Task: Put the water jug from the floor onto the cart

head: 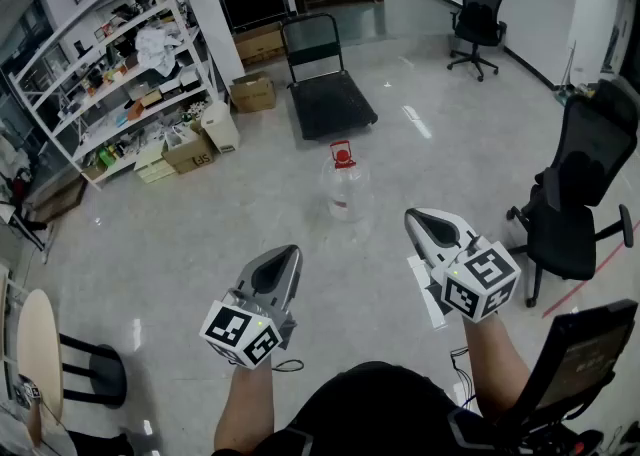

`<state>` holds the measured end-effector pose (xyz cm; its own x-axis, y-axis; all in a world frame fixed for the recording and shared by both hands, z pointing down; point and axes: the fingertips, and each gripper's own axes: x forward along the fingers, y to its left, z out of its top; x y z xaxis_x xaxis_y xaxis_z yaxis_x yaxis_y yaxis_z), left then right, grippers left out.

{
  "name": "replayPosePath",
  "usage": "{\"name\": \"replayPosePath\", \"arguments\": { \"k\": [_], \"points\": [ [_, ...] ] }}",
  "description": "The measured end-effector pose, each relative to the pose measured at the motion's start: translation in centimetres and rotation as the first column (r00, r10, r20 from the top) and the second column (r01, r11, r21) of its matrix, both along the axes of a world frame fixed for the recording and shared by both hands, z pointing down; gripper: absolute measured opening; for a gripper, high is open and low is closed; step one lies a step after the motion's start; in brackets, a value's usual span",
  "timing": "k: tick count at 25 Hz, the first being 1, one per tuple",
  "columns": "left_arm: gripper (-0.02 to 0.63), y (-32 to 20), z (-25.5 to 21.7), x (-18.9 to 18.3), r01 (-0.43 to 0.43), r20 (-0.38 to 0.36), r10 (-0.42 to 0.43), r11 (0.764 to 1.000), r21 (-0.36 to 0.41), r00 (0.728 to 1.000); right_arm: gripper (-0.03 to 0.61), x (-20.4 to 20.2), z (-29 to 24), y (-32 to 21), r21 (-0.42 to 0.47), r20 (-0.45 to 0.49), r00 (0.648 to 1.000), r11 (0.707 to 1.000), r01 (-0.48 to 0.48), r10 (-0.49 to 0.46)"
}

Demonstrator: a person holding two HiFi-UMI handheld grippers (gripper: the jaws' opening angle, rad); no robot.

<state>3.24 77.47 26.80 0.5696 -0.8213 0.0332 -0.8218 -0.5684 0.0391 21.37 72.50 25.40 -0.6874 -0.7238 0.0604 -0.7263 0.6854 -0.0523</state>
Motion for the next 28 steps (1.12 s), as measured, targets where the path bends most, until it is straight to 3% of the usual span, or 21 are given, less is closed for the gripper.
{"name": "replayPosePath", "arguments": {
  "k": [19, 25, 28],
  "points": [
    [-0.009, -0.5, 2.0, -2.0, 0.001, 0.006, 0.000, 0.999, -0.047, 1.000, 0.000, -0.9, 0.2, -1.1, 0.003, -0.010, 1.000, 1.000, 0.009, -0.009],
    [-0.009, -0.1, 1.3, -2.4, -0.025, 0.001, 0.025, 0.999, -0.047, 1.000, 0.000, -2.1, -0.6, -1.7, -0.030, 0.048, 0.999, 1.000, 0.006, -0.005],
    [-0.009, -0.1, 1.9, -3.3, -0.030, -0.025, 0.028, 0.997, -0.066, 0.999, 0.003, -3.2, -0.7, -2.2, -0.084, 0.155, 0.988, 0.996, 0.019, -0.005]
  ]
}}
